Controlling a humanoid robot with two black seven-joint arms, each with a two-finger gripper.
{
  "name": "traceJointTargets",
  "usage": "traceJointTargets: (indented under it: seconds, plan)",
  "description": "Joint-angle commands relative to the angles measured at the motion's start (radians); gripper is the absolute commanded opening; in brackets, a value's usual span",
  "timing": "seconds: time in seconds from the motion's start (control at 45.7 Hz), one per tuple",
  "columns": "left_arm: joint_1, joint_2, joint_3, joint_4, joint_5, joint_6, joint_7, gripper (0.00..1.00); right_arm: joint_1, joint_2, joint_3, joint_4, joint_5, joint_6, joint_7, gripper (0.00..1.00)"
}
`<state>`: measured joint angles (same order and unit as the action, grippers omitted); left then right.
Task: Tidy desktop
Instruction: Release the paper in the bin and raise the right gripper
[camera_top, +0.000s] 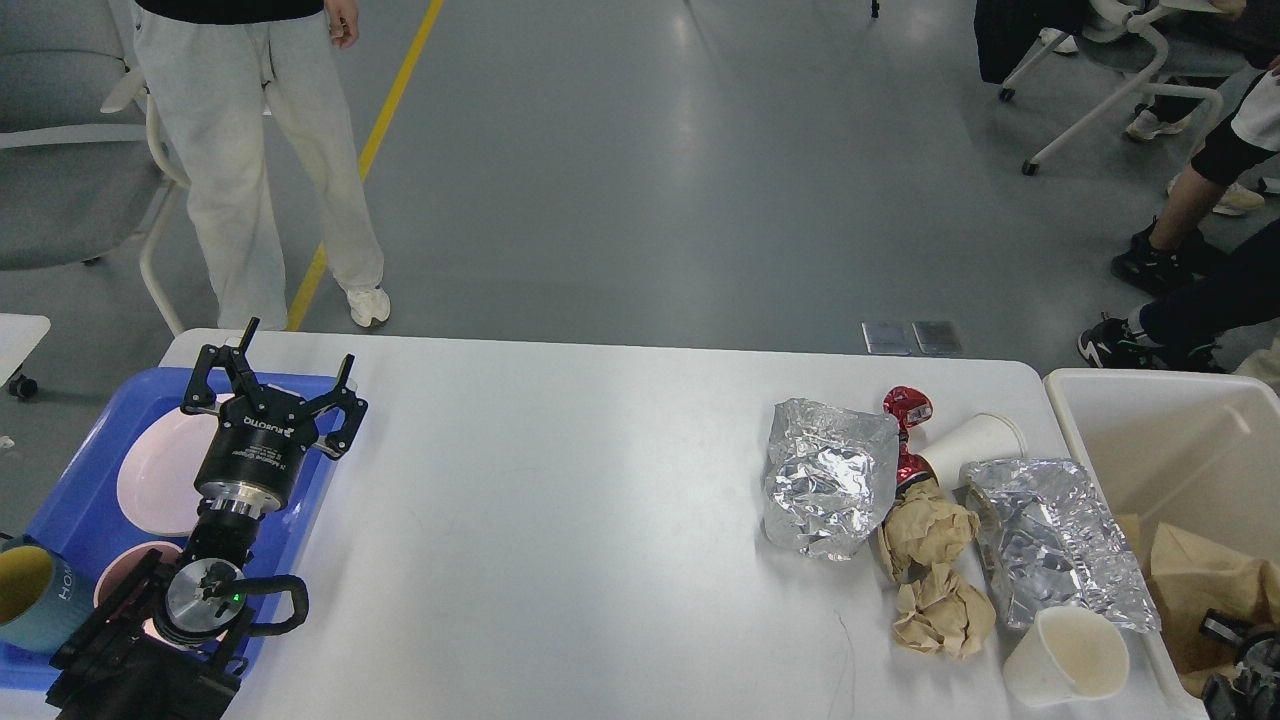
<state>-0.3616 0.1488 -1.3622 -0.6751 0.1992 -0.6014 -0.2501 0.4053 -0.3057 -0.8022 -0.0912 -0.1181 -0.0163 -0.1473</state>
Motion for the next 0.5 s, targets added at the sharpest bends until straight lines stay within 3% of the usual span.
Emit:
traceJointTargets:
  seconds: [0.0,0.044,0.066,0.481]
  plan:
    - [0.0,0.0,0.0,0.0,0.0,0.0,0.0,0.97,0.0,-0.004,0.003,0.001,0.0,-0.051,0.0,0.64]
    - [0.0,0.0,0.0,0.0,0.0,0.0,0.0,0.97,0.0,-0.006,0.003,0.001,0.0,-0.091,0.0,0.92]
    - [0.0,0.0,0.0,0.0,0.0,0.0,0.0,0.97,0.0,-0.006,0.003,0.001,0.0,-0.108,0.0,1.0]
    - [0.0,0.0,0.0,0.0,0.0,0.0,0.0,0.97,0.023,-0.02,0.001,0.031,-0.002,-0.126,0.002,1.0]
